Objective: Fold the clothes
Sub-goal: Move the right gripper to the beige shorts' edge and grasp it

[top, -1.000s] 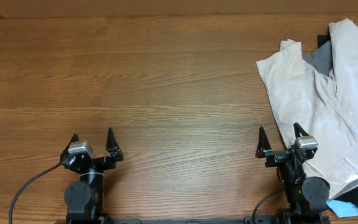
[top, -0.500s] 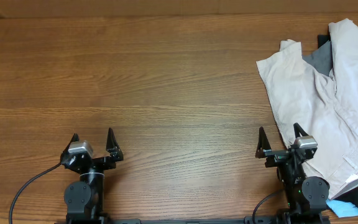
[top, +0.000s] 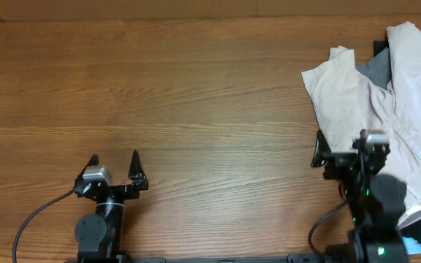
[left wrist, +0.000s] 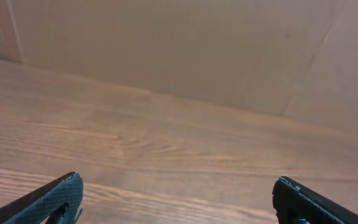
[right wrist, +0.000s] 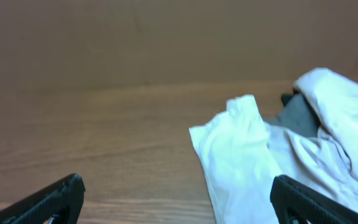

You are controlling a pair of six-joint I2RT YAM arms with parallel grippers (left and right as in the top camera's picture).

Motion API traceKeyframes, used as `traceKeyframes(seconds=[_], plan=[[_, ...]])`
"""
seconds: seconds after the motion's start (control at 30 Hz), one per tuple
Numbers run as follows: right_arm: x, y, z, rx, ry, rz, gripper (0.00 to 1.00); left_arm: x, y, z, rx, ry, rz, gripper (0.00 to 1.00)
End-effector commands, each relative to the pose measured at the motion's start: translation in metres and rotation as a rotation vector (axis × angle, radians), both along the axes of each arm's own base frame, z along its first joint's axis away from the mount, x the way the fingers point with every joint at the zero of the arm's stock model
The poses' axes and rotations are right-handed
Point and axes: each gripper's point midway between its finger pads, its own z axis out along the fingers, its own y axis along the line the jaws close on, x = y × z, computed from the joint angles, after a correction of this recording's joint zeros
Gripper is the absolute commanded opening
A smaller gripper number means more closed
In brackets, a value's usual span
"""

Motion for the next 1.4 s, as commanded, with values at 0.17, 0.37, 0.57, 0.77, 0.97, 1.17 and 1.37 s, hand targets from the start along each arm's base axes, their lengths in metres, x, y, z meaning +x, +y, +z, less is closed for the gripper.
traceKeyframes(seconds=[0.17,0.37,0.57,0.77,0.97,1.17,1.37], plan=[[0.056,-0.001,-0.003,-0.012,0.303,-0.008,1.0,-0.007,0.001,0.018,-0.047,0.044,0.006,1.0],[0.086,0.0,-0.028,-0.016,0.47,-0.007,1.0,-0.001,0.001,0.035,-0.017,0.134,0.005,1.0],[0.095,0.006,-0.055,-0.004,0.557,0.018,1.0,0.021,0.001,0.041,-0.008,0.315,0.005,1.0],[0.106,-0.014,-0.062,-0.024,0.553,-0.048,1.0,0.045,0.0,0.041,-0.004,0.516,-0.001,1.0],[0.109,-0.02,-0.122,-0.047,0.723,-0.044,0.93,0.071,-0.011,0.043,-0.026,0.608,-0.062,1.0],[0.115,-0.035,-0.169,-0.096,0.816,-0.118,0.79,0.077,-0.014,0.031,-0.033,0.649,-0.076,1.0],[0.118,-0.035,-0.191,-0.097,0.85,-0.115,0.71,0.078,-0.014,0.03,-0.033,0.65,-0.076,1.0]])
